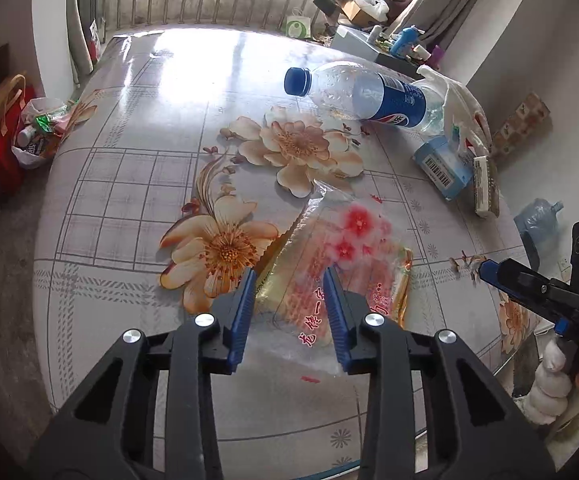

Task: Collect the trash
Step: 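Grasp the clear pink-printed bag with the left tool while the right grasps a yellow snack wrapper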

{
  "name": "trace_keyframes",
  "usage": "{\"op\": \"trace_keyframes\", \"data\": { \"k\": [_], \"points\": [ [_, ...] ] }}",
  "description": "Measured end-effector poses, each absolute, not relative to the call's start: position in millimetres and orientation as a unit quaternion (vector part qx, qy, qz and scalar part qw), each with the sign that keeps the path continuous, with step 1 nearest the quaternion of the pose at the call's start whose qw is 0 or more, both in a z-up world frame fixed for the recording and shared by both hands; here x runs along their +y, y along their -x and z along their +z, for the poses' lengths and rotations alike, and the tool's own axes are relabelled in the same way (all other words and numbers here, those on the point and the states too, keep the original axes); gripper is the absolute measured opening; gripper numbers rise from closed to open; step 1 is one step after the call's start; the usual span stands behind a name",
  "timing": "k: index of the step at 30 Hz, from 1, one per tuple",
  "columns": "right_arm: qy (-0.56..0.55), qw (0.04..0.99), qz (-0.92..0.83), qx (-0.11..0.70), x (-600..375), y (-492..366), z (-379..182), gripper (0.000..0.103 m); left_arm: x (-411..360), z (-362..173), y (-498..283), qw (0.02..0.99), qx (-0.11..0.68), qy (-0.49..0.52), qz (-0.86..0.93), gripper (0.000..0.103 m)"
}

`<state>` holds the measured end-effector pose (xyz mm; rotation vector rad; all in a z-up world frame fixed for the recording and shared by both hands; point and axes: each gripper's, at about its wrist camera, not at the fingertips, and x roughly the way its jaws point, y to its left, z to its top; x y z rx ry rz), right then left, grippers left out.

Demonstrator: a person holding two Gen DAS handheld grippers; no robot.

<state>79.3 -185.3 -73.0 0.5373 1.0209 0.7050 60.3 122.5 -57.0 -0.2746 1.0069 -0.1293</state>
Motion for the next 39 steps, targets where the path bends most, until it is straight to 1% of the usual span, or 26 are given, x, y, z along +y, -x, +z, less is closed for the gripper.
{"op": "trace_keyframes", "data": {
  "k": [2,3,9,12,16,19,20,24,28,33,39],
  "points": [
    [-0.260,0.759,0.330,0.497,-175.5,-88.1,-86.0,0.037,124.2,-64.0,-63.7,0.858,0.491,0.136,-0.059,0.026],
    [-0.267,0.750,0.333,0.505,-171.0,-91.1,-91.8,0.036,125.7,-66.1,-64.1,0.858,0.492,0.139,-0.058,0.023],
    [-0.289,0.723,0.349,0.521,-152.9,-103.9,-101.6,0.035,130.3,-68.6,-62.8,0.860,0.485,0.143,-0.064,0.015],
    [-0.292,0.715,0.354,0.528,-142.6,-108.0,-106.2,0.035,133.4,-69.3,-62.7,0.860,0.483,0.151,-0.068,0.013],
    [-0.281,0.716,0.362,0.527,-132.0,-113.7,-106.5,0.033,137.3,-70.2,-61.2,0.859,0.480,0.160,-0.074,0.012],
    [-0.279,0.716,0.359,0.529,-130.3,-112.5,-104.2,0.025,138.0,-70.6,-61.4,0.860,0.478,0.163,-0.078,0.012],
    [-0.283,0.715,0.357,0.530,-134.2,-111.8,-104.9,0.020,138.3,-70.8,-61.5,0.859,0.478,0.165,-0.079,0.012],
    [-0.301,0.712,0.352,0.528,-141.9,-114.8,-108.4,0.013,137.1,-72.3,-60.6,0.856,0.479,0.171,-0.095,0.011],
    [-0.310,0.720,0.344,0.517,-164.6,-110.4,-105.5,0.010,121.0,-74.8,-62.0,0.843,0.488,0.183,-0.134,0.011],
    [-0.306,0.751,0.309,0.498,-213.8,-93.2,-92.5,0.009,78.0,-79.4,-62.4,0.817,0.501,0.181,-0.219,0.011],
    [-0.255,0.803,0.245,0.479,-263.4,-66.2,-74.2,0.008,37.9,-70.2,-59.7,0.804,0.493,0.149,-0.297,0.012]
  ]
}}
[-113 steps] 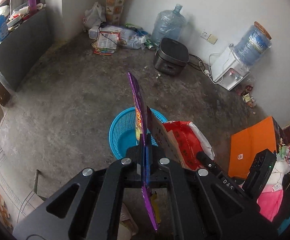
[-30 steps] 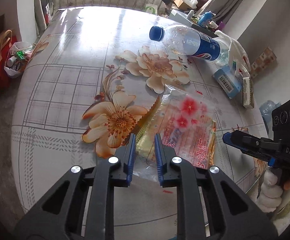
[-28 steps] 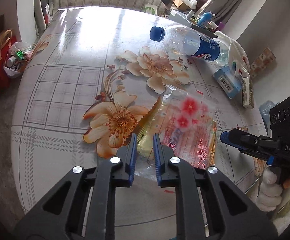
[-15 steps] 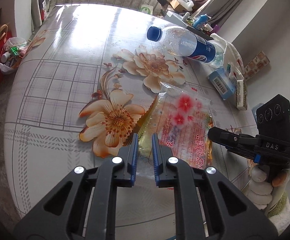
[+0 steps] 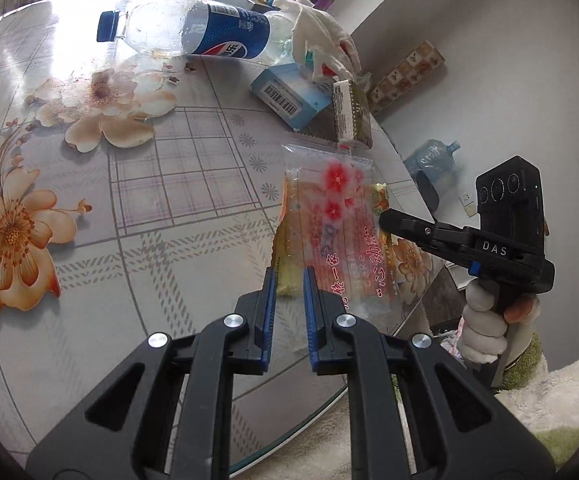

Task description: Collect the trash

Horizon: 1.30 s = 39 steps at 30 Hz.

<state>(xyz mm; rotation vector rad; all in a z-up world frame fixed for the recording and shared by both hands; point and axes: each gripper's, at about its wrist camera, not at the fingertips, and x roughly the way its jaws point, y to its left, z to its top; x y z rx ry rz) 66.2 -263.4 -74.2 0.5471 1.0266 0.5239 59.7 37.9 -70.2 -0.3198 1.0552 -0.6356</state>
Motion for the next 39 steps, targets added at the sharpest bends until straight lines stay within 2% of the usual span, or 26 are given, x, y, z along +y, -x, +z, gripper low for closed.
{"op": "trace_keyframes", "data": {
  "k": [5,7,10,13,26,29,30,39],
  "points": [
    [-0.155,0.847,0.192,0.470,-267.3,-55.4,-72.2,0.008,31.6,-52.3,-79.0,0.817,0.470,0.135,-0.305,0.020],
    [-0.115,0.858,0.184,0.465,-261.9,-52.7,-73.0,0.008,26.3,-47.1,-91.6,0.822,0.463,0.127,-0.306,0.029],
    [-0.073,0.866,0.192,0.455,-253.0,-48.6,-72.8,0.008,14.9,-43.6,-109.0,0.820,0.460,0.115,-0.321,0.036],
    [-0.040,0.871,0.193,0.450,-246.8,-47.4,-73.6,0.008,3.5,-47.7,-124.0,0.810,0.472,0.109,-0.331,0.038],
    [-0.078,0.868,0.208,0.444,-256.6,-47.4,-78.9,0.008,-19.4,-76.1,-132.3,0.783,0.512,0.116,-0.333,0.037],
    [-0.085,0.868,0.208,0.442,-258.1,-47.3,-79.5,0.008,-23.8,-75.5,-132.7,0.789,0.506,0.109,-0.330,0.032],
    [-0.087,0.868,0.208,0.442,-258.3,-47.1,-80.1,0.008,-27.2,-72.9,-132.2,0.793,0.501,0.104,-0.330,0.027],
    [-0.109,0.867,0.207,0.440,-262.5,-46.4,-81.2,0.008,-42.8,-50.5,-113.3,0.836,0.450,0.022,-0.313,0.014]
  ]
}}
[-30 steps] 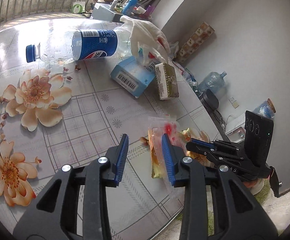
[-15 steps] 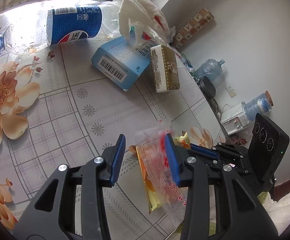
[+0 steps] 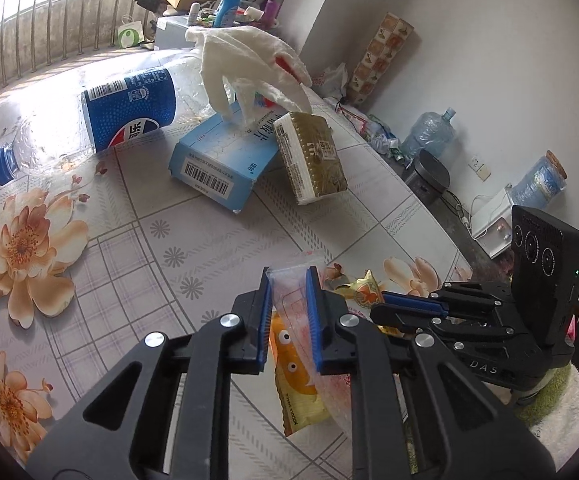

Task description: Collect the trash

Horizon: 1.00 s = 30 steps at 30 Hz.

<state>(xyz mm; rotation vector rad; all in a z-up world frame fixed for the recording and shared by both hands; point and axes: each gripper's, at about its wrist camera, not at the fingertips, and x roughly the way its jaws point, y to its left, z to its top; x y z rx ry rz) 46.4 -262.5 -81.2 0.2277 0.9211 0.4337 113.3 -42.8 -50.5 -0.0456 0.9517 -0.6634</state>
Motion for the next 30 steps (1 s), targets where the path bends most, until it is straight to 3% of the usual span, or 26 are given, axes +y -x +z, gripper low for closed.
{"op": "trace_keyframes", "data": {
  "k": [20,30],
  "points": [
    [-0.213,0.863,0.212,0.406,-302.6,-38.7,-71.3,0.007,16.3,2.5,-98.0,0.854,0.412,0.108,-0.299,0.011],
    [-0.253,0.876,0.211,0.351,-336.5,-22.2,-48.0,0.007,-0.5,34.2,-93.4,0.861,0.383,0.091,-0.322,0.011]
  ]
}}
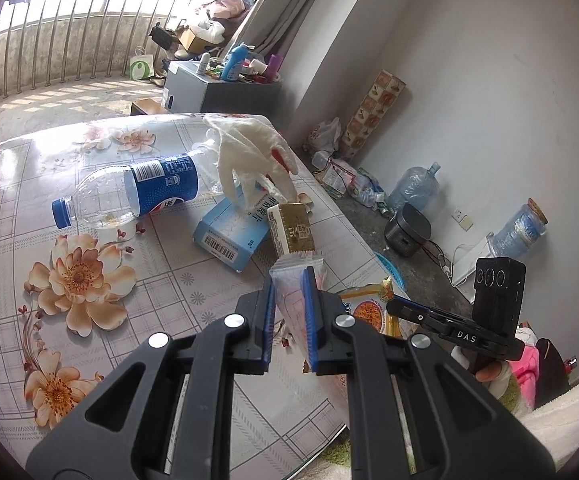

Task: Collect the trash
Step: 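Carry the held items to the blue basket and release them inside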

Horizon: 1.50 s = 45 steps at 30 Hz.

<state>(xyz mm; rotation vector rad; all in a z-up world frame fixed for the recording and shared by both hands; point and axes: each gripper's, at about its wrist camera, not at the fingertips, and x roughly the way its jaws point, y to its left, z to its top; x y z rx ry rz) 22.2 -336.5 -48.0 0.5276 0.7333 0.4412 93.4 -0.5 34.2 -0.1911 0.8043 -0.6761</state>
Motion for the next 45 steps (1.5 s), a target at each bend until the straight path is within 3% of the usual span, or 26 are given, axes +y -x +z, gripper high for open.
{"op": "trace_keyframes", "data": {
  "k": [13,27,36,45],
  "points": [
    [-0.290,0.913,0.158,0.240,-411.5,18.9,-5.5,0.007,-93.6,89.6,-99.0,0.843,0.336,0.035,-0.419,0.011],
    [-0.364,0.912,-0.084,0.172,-543.1,59.6,-13.7,0.007,-335.5,94.1,-126.8,0.781,0.347,-0.093,-0.511,0.011],
    [-0.382,0.836,-0.333,0.212,-648.0,58.5,-78.3,0.007,-519.6,9.6,-143.6,0.737,0.403,-0.189,-0.508,0.012],
    [-0.378,0.772,-0.411,0.305,-717.2,4.1,-177.6,0.007,-623.7,-114.7,-179.6,0.713,0.443,-0.293,-0.457,0.012]
  ]
}}
